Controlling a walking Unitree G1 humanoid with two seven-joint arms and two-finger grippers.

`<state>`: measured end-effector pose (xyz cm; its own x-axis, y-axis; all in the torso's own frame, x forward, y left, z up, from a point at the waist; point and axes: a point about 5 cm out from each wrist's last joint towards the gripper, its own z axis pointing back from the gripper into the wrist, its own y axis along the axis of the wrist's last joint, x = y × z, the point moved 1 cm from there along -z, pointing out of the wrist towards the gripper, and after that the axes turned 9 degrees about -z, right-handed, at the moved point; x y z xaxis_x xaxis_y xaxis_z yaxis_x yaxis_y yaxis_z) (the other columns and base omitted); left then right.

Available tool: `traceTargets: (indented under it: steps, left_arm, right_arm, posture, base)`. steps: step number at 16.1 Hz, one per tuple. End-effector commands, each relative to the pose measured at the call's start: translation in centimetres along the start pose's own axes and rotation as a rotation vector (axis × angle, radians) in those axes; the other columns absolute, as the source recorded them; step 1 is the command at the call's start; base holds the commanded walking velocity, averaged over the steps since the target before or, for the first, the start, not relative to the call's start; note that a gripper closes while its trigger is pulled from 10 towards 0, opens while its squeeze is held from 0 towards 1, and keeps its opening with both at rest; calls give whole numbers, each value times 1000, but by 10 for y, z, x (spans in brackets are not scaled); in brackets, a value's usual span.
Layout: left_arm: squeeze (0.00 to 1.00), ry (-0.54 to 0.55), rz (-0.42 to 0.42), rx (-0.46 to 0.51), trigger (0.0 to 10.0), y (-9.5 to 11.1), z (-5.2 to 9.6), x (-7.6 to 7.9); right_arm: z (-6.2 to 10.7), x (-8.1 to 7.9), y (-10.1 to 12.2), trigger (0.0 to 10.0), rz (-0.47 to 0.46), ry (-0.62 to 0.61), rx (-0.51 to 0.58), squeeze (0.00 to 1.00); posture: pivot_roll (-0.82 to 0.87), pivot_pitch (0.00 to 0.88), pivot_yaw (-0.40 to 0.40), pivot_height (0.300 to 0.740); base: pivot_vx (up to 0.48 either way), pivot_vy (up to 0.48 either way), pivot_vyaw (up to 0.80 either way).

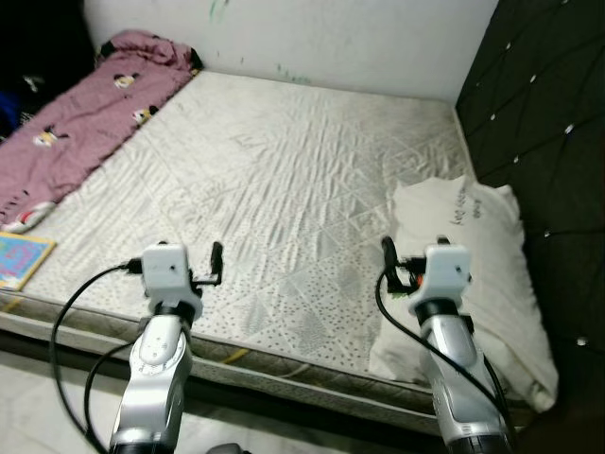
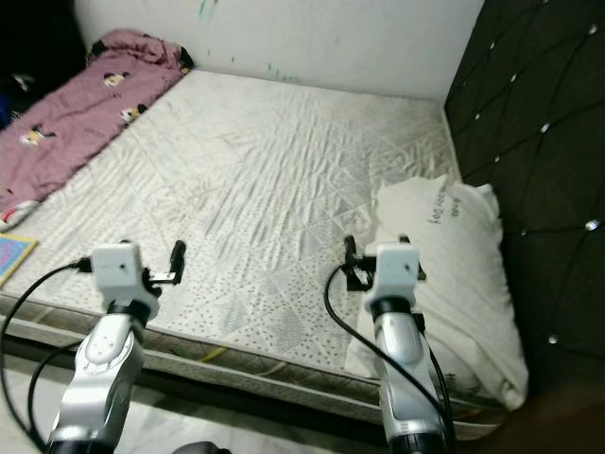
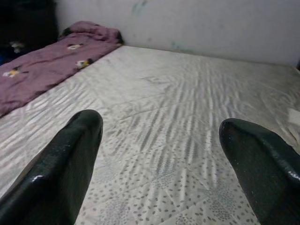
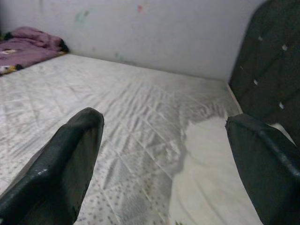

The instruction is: Clean up the room

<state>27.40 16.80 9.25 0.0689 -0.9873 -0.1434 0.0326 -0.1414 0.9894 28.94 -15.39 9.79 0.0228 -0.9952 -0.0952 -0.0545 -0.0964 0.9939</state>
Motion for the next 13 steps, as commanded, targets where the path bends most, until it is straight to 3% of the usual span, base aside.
traceTargets:
  steps: [1, 4, 8, 13]
  left_arm:
    - [0, 27, -4, 8, 10000, 4, 2, -4]
    - [0, 7, -25, -35, 10000, -3, 7, -6]
    - [0, -21, -26, -46, 10000, -3, 3, -6]
    - [0, -59, -5, -49, 10000, 0, -3, 3]
  right_arm:
    - [-2, -4, -5, 10000, -7, 27, -32, 0]
    - [-2, -18, -2, 10000, -45, 53, -21, 0]
    - [-2, -13, 2, 10000, -42, 15, -9, 0]
    - [-1, -8, 1, 10000, -34, -12, -20, 0]
  posture:
    - [152, 0, -72, 740]
    - [130, 0, -33, 740]
    - [106, 0, -13, 740]
    - [84, 0, -1, 740]
  base:
    - [0, 0, 0]
    - [0, 0, 0]
    - [0, 0, 0]
    - [0, 0, -800]
